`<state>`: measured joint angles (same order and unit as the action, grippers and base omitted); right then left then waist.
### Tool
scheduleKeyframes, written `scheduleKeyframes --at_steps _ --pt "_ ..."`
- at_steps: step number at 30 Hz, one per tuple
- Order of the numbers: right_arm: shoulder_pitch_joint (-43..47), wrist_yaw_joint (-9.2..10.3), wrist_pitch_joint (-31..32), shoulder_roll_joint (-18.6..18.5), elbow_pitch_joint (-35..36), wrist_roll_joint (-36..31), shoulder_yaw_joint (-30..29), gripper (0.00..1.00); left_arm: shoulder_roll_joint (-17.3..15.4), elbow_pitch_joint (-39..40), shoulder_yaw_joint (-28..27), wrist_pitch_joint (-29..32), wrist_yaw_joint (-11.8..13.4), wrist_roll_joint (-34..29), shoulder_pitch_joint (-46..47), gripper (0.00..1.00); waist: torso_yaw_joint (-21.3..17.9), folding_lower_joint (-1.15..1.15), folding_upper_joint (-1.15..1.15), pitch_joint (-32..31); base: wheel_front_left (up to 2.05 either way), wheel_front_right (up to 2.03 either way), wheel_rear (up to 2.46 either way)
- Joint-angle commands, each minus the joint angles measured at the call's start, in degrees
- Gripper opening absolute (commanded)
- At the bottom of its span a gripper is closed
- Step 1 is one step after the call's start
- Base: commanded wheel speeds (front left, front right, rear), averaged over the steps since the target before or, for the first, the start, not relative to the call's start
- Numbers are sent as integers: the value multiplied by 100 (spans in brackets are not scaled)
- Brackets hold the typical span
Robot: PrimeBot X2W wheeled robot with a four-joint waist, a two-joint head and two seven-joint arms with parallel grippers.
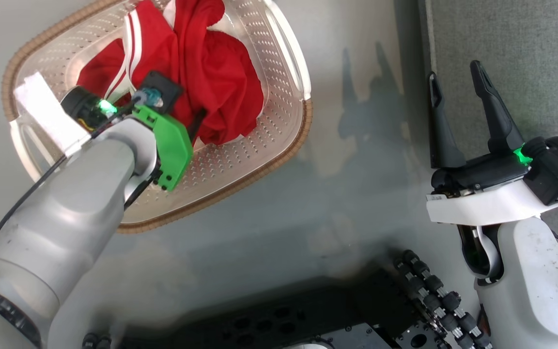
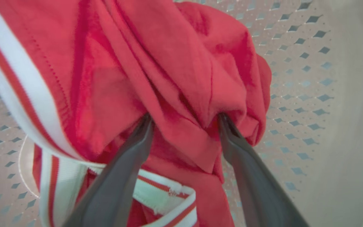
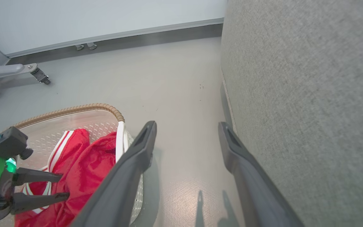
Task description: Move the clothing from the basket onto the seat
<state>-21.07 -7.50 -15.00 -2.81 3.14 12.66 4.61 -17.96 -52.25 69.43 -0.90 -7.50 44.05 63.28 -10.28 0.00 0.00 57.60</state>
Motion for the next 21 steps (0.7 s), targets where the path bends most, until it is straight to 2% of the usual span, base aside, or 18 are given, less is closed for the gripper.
scheduleKeyframes --at_steps 1,9,21 --pt "-41 2 -28 -14 16 37 8 100 -11 -3 -35 87 4 105 175 100 -31 0 0 95 0 0 0" --pt "-91 2 -28 -15 99 -8 31 100 83 -338 -88 216 61 193 442 100 -65 0 0 401 0 0 0" --pt "96 2 -28 -15 196 58 28 100 242 -1026 34 -62 151 -4 563 100 -130 0 0 612 0 0 0"
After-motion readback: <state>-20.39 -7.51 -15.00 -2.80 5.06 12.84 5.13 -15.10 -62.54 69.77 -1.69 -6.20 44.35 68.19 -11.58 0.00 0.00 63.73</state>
